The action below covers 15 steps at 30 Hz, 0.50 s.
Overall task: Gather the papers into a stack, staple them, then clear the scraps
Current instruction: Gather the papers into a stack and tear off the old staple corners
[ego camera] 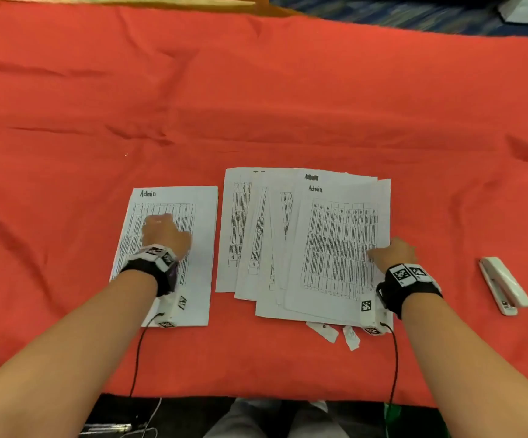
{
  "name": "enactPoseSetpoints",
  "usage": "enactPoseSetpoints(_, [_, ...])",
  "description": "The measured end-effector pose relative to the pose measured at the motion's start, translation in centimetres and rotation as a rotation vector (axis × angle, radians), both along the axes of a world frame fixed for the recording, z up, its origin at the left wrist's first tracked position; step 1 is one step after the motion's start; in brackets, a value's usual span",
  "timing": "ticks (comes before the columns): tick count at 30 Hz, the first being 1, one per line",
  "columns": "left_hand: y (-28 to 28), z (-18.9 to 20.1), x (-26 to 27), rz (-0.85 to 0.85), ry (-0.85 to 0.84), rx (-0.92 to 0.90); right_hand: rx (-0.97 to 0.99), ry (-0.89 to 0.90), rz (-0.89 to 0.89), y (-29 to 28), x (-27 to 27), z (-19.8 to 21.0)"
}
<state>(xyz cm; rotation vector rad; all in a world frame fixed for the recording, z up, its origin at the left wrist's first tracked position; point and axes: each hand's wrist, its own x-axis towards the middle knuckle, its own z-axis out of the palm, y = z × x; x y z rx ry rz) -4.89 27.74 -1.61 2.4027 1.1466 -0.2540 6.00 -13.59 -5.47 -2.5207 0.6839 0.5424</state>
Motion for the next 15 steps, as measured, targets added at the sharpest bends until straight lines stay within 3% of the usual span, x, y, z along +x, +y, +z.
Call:
enactPoseSetpoints(3, [-6.7,-0.9,1.4,-0.251,-0.132,-0.181,0.130,-0.054,-0.054,0.0,-0.2,-0.4])
enactPoseSetpoints(6, [-12.2,-1.8,2.0,-0.309,-0.164,-0.368,0.244,-0.178,-0.141,-1.2,-0.2,-0.6])
enactPoseSetpoints(15, [-16.8,-3.3,4.5,-0.188,0.060,-0.246,0.523,-0.238,-0.172,-7.0,-1.5,3.4])
